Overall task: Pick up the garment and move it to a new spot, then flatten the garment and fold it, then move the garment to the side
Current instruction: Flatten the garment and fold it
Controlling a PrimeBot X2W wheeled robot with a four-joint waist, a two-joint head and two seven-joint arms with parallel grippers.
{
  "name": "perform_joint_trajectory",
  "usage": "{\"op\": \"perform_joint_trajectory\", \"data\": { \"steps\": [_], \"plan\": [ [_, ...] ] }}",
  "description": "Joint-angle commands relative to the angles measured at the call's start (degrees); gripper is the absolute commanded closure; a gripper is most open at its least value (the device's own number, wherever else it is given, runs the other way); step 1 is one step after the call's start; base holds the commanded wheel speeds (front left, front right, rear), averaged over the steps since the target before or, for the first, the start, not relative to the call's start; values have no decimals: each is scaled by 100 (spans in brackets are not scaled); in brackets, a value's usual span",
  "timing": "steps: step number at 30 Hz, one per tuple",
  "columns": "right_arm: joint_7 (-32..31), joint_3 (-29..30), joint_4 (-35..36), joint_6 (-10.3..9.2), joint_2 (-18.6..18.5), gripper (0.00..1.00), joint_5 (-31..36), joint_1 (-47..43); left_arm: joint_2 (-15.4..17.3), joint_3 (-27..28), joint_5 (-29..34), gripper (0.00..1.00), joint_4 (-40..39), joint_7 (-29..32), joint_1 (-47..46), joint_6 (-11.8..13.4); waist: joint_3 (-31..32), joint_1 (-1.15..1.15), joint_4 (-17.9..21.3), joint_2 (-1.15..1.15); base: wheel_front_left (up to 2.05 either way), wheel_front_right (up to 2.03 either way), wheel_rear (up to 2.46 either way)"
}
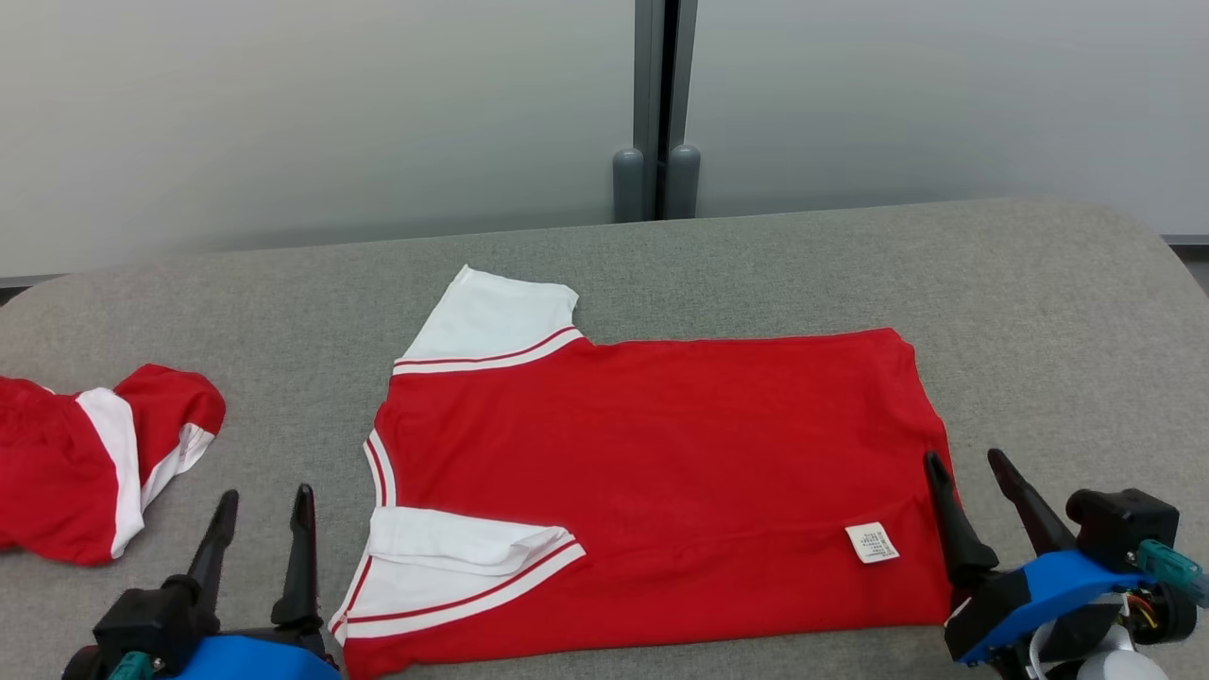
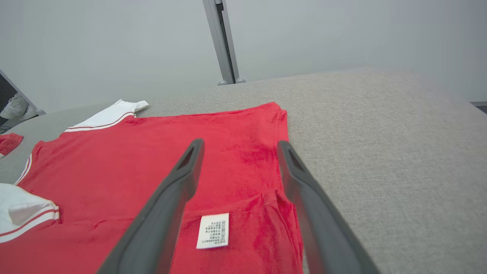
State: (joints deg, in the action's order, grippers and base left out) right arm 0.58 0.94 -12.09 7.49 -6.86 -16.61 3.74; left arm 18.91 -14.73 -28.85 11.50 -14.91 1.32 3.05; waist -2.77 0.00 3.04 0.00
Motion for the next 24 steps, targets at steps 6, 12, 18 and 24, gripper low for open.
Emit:
{"op": "perform_joint_trajectory", "data": {
  "steps": [6, 12, 18, 24],
  "plan": [
    [412, -93, 46, 1, 154, 0, 194, 353, -22, 502, 387, 0, -407, -32, -201, 50, 44, 0, 36, 0, 0, 0, 0],
    [706, -83, 106, 1, 263, 0, 470, 495, -62, 776, 627, 0, -447, -33, -293, -39, 82, 0, 48, 0, 0, 0, 0],
    [753, 37, 268, 1, 356, 0, 755, 368, -136, 871, 817, 0, -378, -34, -307, -154, 69, 0, 18, 0, 0, 0, 0],
    [676, 162, 395, 1, 390, 0, 924, 139, -217, 977, 873, 0, -258, -34, -272, -307, 25, 0, -12, 0, 0, 0, 0]
  ]
}}
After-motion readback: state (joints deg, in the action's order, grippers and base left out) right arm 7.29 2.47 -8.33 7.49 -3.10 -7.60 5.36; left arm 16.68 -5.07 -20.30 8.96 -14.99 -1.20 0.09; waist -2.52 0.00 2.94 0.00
